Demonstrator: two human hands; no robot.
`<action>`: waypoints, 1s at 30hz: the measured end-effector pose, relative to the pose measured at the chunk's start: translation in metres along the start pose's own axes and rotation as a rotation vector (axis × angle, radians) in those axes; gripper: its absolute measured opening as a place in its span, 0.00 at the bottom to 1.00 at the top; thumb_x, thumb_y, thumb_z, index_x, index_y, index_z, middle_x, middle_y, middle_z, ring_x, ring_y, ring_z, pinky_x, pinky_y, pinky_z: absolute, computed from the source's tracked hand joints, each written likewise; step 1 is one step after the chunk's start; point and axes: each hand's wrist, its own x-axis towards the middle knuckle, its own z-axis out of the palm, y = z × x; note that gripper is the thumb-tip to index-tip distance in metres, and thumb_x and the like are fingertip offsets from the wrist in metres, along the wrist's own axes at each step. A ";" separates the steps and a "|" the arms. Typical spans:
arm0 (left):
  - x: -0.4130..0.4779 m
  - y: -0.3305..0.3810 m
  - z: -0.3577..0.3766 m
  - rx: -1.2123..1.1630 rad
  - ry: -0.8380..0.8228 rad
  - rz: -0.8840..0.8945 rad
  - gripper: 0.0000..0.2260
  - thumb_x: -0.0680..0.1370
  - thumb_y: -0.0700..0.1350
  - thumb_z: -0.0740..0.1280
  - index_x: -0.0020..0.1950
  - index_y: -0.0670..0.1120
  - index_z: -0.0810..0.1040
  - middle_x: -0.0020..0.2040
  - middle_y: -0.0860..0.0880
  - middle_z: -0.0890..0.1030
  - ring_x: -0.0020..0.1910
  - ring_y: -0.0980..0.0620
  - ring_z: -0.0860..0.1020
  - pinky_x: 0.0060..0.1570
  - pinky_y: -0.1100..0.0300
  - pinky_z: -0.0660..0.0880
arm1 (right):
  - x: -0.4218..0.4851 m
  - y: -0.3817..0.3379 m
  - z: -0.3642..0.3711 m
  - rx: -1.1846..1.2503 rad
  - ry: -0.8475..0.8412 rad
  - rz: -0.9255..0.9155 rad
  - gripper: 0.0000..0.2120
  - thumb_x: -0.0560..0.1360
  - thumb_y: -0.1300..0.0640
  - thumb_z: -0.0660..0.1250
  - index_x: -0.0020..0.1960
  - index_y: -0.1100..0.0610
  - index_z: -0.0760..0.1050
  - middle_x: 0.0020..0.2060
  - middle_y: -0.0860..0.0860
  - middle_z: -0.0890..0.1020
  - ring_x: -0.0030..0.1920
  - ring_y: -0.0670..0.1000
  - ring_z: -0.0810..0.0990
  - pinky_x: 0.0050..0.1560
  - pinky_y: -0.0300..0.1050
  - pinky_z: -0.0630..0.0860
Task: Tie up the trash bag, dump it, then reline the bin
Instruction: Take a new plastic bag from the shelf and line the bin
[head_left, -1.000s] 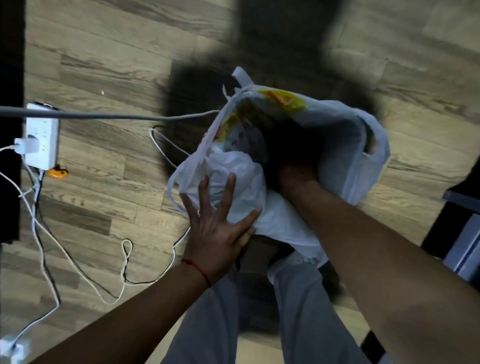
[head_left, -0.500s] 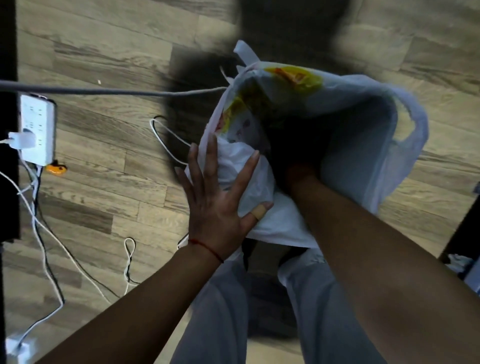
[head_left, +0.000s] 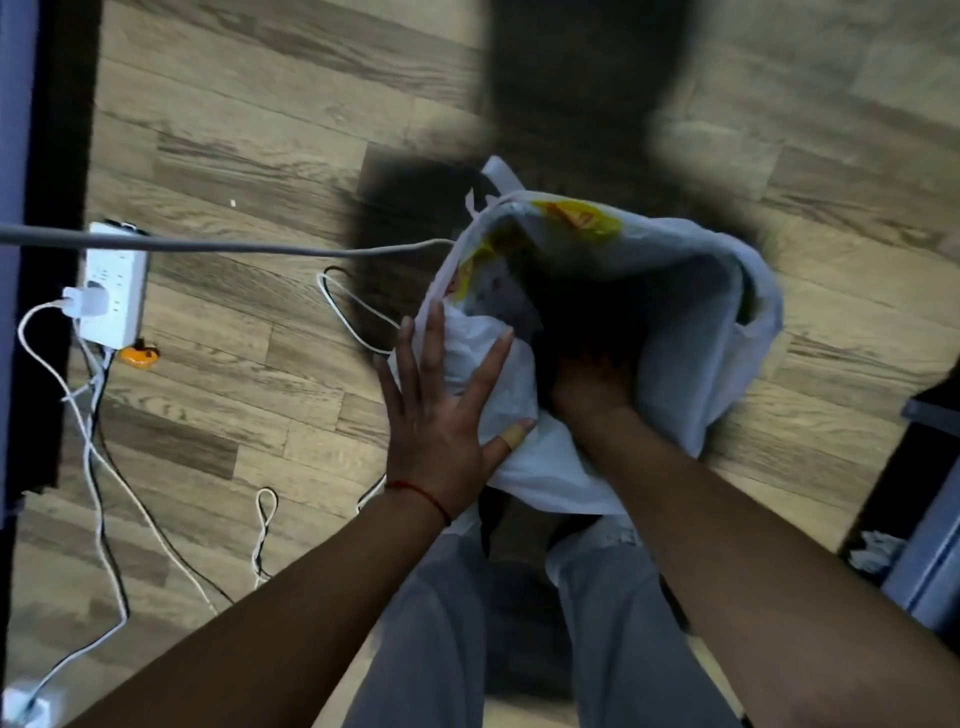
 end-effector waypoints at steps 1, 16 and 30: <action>0.001 0.001 -0.001 0.008 -0.012 -0.008 0.36 0.72 0.70 0.58 0.76 0.62 0.53 0.78 0.45 0.37 0.77 0.37 0.42 0.71 0.34 0.48 | -0.007 -0.001 -0.002 -0.033 0.014 -0.044 0.27 0.81 0.44 0.53 0.78 0.47 0.53 0.77 0.56 0.58 0.76 0.63 0.56 0.73 0.69 0.46; 0.002 0.000 0.005 0.032 -0.041 -0.004 0.37 0.71 0.71 0.57 0.77 0.62 0.49 0.78 0.42 0.38 0.77 0.36 0.43 0.72 0.35 0.52 | -0.021 0.005 -0.002 -0.054 0.070 -0.081 0.27 0.80 0.43 0.52 0.77 0.50 0.59 0.75 0.58 0.64 0.74 0.63 0.61 0.72 0.69 0.50; 0.002 0.002 0.004 0.053 -0.084 0.140 0.49 0.62 0.77 0.57 0.78 0.58 0.49 0.77 0.40 0.34 0.76 0.35 0.38 0.73 0.36 0.49 | -0.124 0.062 0.000 -0.070 0.594 -0.211 0.33 0.78 0.39 0.57 0.79 0.49 0.53 0.79 0.58 0.50 0.79 0.63 0.47 0.74 0.69 0.50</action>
